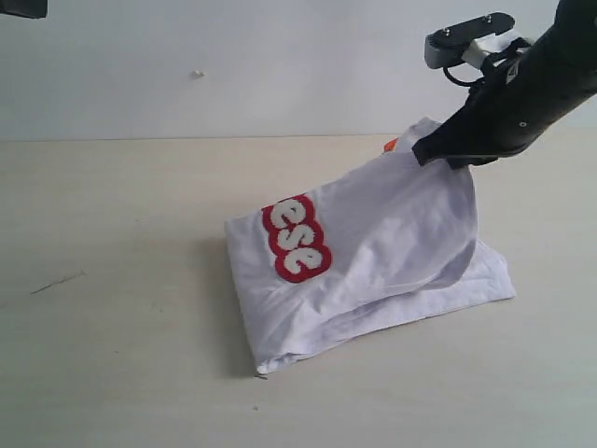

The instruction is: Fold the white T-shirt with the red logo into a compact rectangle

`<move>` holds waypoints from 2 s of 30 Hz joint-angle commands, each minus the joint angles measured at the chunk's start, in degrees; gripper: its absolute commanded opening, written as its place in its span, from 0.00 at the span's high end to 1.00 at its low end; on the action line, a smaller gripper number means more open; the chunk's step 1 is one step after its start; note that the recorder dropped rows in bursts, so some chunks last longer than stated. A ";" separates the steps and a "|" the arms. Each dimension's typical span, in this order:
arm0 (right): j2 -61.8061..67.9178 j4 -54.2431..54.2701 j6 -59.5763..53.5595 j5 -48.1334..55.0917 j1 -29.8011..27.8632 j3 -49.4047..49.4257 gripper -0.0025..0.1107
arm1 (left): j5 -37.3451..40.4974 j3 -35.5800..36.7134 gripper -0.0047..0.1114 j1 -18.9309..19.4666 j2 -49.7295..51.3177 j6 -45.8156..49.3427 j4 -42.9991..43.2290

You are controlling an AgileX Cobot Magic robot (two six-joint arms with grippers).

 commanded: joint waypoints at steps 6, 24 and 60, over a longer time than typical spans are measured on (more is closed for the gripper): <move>-0.07 -44.56 34.25 2.86 -0.07 -0.54 0.98 | -2.54 0.15 0.96 0.06 -0.22 -0.06 -0.93; 12.85 -74.43 54.98 18.24 -0.07 -0.75 0.64 | -2.40 0.15 0.96 0.06 -0.22 -0.06 -0.93; 24.44 12.20 0.83 -2.20 15.79 -1.40 0.98 | -0.61 0.15 0.96 0.06 -3.25 -0.06 -1.64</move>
